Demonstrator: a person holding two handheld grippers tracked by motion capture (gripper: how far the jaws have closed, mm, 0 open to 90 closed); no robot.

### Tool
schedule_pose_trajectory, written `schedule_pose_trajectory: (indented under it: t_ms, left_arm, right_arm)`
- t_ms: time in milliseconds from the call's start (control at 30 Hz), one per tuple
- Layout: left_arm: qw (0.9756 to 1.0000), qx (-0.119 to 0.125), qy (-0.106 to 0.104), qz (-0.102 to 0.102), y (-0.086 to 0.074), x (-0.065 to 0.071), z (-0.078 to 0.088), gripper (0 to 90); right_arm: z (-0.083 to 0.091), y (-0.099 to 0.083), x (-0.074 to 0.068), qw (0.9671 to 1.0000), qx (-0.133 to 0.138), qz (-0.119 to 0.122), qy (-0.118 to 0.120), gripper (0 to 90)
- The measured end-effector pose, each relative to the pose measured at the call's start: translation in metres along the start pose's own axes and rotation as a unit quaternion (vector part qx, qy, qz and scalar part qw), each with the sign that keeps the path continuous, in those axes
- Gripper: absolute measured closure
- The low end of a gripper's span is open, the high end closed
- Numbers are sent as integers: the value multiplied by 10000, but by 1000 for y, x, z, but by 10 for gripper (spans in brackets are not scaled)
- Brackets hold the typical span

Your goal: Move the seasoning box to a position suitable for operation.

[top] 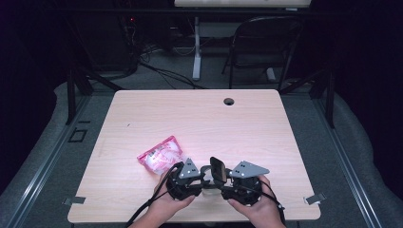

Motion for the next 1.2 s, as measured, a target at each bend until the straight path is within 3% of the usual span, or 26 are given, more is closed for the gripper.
schedule_pose_trajectory:
  t_ms: [100, 400, 600, 1033, 1100, 1200]
  left_arm:
    - [10000, 15, -12, -1, 0, 0, 0, 685]
    - [10000, 53, -37, 7, 0, 1, -1, 686]
    - [10000, 78, -36, 0, -1, 1, -1, 686]
    - [9999, 94, -75, 53, -1, 1, -1, 679]
    - [9999, 80, -57, 71, -1, 0, -1, 664]
    - [9998, 137, -13, 132, 0, -2, 3, 653]
  right_arm:
    - [8, 2, 5, 10000, 11, -94, -25, 477]
    - [28, 2, 21, 9990, -70, -428, -44, 637]
    - [34, 2, 28, 9983, -124, -570, -42, 666]
    - [36, 1, 32, 9974, -204, -688, 8, 667]
    - [32, 0, 28, 9972, -190, -706, 135, 629]
    - [21, -3, 22, 9981, -297, -548, 18, 605]
Point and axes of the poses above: each handheld gripper's, and its own axes: z roughly backward along the jaws, y roughly out of its top, x roughly to its right, the point moved 1 cm from there along -z, roughly forward along the jaws
